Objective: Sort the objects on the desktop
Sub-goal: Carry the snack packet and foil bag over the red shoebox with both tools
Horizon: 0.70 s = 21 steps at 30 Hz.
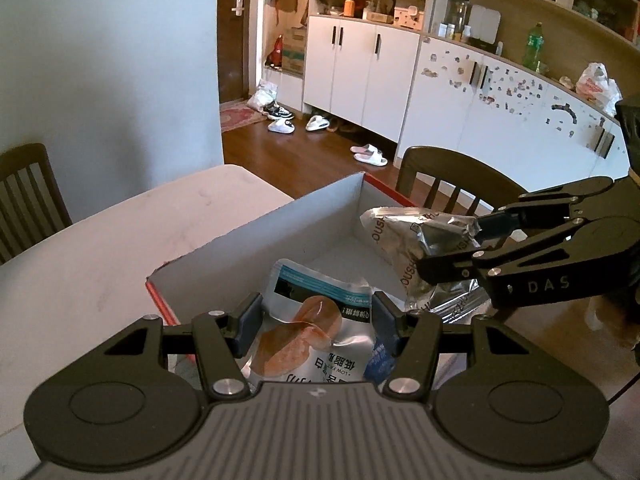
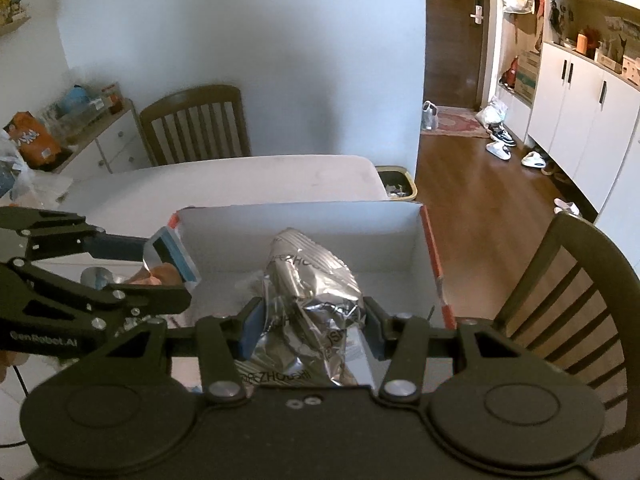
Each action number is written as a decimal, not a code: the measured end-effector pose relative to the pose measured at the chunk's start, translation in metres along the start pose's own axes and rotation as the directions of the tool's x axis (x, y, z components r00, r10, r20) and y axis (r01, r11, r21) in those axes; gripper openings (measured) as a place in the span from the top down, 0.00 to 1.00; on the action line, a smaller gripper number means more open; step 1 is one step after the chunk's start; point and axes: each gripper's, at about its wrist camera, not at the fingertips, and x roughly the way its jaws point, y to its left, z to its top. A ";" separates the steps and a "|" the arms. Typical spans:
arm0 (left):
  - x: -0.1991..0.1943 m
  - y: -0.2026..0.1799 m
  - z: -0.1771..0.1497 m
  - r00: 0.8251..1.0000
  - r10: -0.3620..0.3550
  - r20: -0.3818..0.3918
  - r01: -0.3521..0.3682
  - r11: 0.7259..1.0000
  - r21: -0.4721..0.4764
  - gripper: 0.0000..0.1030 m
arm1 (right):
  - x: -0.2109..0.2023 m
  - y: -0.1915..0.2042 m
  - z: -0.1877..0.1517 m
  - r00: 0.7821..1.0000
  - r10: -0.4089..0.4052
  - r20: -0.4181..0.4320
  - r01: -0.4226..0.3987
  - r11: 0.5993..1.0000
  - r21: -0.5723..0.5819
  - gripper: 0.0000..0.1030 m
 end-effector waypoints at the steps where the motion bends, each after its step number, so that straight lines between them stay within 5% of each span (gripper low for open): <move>1: 0.005 0.000 0.002 1.000 0.002 -0.006 -0.002 1.000 -0.004 0.44 | 0.004 -0.003 0.001 1.000 -0.006 -0.006 0.006 1.000 0.001 0.51; 21: 0.072 -0.007 -0.004 0.993 0.029 -0.116 -0.024 0.999 0.046 0.44 | 0.078 -0.022 0.010 0.995 -0.015 -0.094 0.013 1.000 -0.020 0.51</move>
